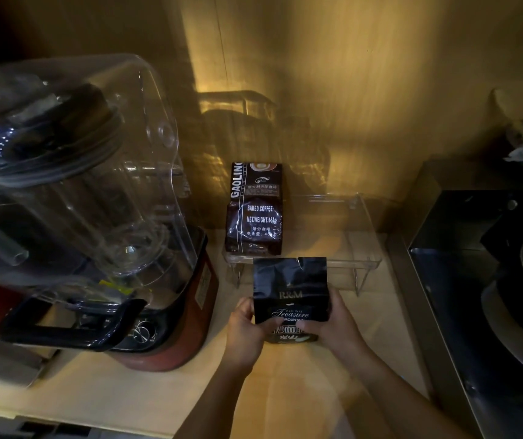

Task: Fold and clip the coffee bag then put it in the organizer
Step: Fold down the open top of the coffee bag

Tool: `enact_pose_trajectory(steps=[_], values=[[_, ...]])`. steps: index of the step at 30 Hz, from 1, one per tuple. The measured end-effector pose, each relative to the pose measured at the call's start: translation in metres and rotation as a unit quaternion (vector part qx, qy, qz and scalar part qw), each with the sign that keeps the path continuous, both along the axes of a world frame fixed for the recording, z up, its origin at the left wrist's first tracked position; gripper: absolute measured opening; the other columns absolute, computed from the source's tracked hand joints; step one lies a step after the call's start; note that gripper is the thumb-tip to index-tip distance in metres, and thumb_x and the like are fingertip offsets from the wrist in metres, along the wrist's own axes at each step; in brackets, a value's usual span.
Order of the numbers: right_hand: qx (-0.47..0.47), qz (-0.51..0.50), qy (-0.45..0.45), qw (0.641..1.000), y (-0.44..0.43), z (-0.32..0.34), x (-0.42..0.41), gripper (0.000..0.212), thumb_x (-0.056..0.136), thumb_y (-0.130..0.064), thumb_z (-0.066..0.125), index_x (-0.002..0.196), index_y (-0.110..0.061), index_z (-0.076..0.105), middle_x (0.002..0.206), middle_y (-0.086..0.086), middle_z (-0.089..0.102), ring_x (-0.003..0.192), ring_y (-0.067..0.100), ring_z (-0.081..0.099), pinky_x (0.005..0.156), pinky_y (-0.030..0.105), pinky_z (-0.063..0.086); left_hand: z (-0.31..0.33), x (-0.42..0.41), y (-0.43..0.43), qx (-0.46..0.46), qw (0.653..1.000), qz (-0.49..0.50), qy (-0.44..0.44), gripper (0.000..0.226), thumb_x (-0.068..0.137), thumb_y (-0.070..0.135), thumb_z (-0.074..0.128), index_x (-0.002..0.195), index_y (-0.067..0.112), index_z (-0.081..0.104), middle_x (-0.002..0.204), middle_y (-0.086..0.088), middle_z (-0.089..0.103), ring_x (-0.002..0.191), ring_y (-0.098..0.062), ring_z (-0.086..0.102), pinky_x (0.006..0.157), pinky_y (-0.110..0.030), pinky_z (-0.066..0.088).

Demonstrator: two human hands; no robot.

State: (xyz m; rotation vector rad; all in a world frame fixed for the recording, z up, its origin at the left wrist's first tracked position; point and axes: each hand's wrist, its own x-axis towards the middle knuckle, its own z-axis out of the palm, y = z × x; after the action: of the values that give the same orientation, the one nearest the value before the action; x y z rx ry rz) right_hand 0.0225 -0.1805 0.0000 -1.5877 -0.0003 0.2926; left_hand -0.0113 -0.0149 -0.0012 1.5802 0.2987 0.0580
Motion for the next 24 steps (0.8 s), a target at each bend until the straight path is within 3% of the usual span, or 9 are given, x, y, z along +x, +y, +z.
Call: enact_pose_trajectory(steps=[2,4,8,11,13,15,18,21,24], values=[[-0.002,0.002,0.005,1.0,0.0,0.001,0.003,0.061,0.059,0.009,0.076,0.099,-0.031,0.054,0.102,-0.002,0.064,0.101,0.021,0.059,0.074,0.028,0.05,0.0,-0.001,0.0,-0.026,0.999,-0.002,0.028,0.034,0.071,-0.003,0.072,0.094,0.014,0.054,0.104,-0.011,0.064,0.09,-0.019,0.066,0.06,-0.022,0.056],[0.002,-0.003,0.017,1.0,0.002,0.002,0.003,0.058,0.057,0.007,0.077,0.096,-0.031,0.056,0.103,0.001,0.065,0.099,0.019,0.06,0.071,0.025,0.051,0.002,-0.002,0.001,-0.035,0.999,-0.001,0.032,0.041,0.071,-0.006,0.071,0.098,0.01,0.045,0.103,-0.009,0.06,0.089,-0.019,0.064,0.056,-0.019,0.055],[-0.047,-0.009,0.018,0.999,0.003,0.0,0.001,0.06,0.056,0.002,0.081,0.107,-0.016,0.055,0.113,0.01,0.047,0.103,0.024,0.051,0.086,0.037,0.049,0.01,0.003,0.011,-0.034,0.997,-0.068,0.003,0.066,0.065,-0.006,0.075,0.115,0.019,0.041,0.115,-0.006,0.054,0.101,-0.018,0.059,0.07,-0.031,0.058],[-0.05,-0.009,0.013,0.999,0.004,0.001,-0.001,0.056,0.055,0.005,0.081,0.097,-0.02,0.053,0.11,0.001,0.039,0.104,0.02,0.046,0.087,0.031,0.044,0.014,0.006,0.014,-0.018,0.993,-0.115,0.024,0.059,0.064,-0.009,0.075,0.111,0.015,0.05,0.119,-0.018,0.052,0.106,-0.027,0.056,0.075,-0.032,0.056],[-0.014,-0.004,0.023,1.0,0.005,0.002,-0.002,0.056,0.054,0.011,0.078,0.095,-0.018,0.053,0.112,0.003,0.05,0.103,0.023,0.053,0.084,0.033,0.047,0.011,0.006,0.013,-0.036,0.99,-0.134,0.011,0.053,0.065,-0.012,0.072,0.112,0.004,0.053,0.114,-0.022,0.058,0.102,-0.031,0.059,0.074,-0.032,0.056],[-0.005,0.017,0.022,1.0,0.004,0.001,-0.004,0.054,0.055,0.012,0.076,0.095,-0.02,0.057,0.101,0.002,0.065,0.098,0.023,0.061,0.077,0.032,0.05,0.01,0.005,0.011,-0.045,0.989,-0.143,-0.003,0.036,0.069,-0.009,0.07,0.101,0.006,0.064,0.099,-0.013,0.071,0.094,-0.029,0.065,0.071,-0.029,0.056],[-0.004,0.016,0.02,1.0,0.002,0.003,-0.001,0.047,0.058,0.01,0.075,0.088,-0.024,0.062,0.087,-0.002,0.071,0.087,0.015,0.066,0.07,0.027,0.052,0.01,0.007,0.009,-0.029,0.992,-0.126,-0.005,0.022,0.073,-0.005,0.068,0.088,0.01,0.07,0.084,-0.005,0.075,0.084,-0.025,0.069,0.066,-0.028,0.057],[0.003,-0.016,0.018,1.0,0.004,0.009,0.003,0.036,0.061,0.014,0.071,0.083,-0.014,0.067,0.077,-0.003,0.069,0.074,0.01,0.065,0.061,0.017,0.053,0.012,0.012,0.006,-0.022,0.996,-0.088,0.004,0.02,0.071,-0.009,0.068,0.081,0.009,0.071,0.083,-0.008,0.074,0.082,-0.027,0.069,0.07,-0.04,0.059],[-0.009,-0.028,-0.003,1.0,0.004,0.013,0.005,0.028,0.067,0.014,0.067,0.079,-0.01,0.069,0.082,0.007,0.068,0.08,0.021,0.065,0.074,0.035,0.054,0.015,0.014,0.005,-0.023,0.996,-0.086,-0.01,0.016,0.071,-0.011,0.066,0.076,0.004,0.07,0.072,-0.004,0.075,0.075,-0.024,0.07,0.064,-0.033,0.059]])
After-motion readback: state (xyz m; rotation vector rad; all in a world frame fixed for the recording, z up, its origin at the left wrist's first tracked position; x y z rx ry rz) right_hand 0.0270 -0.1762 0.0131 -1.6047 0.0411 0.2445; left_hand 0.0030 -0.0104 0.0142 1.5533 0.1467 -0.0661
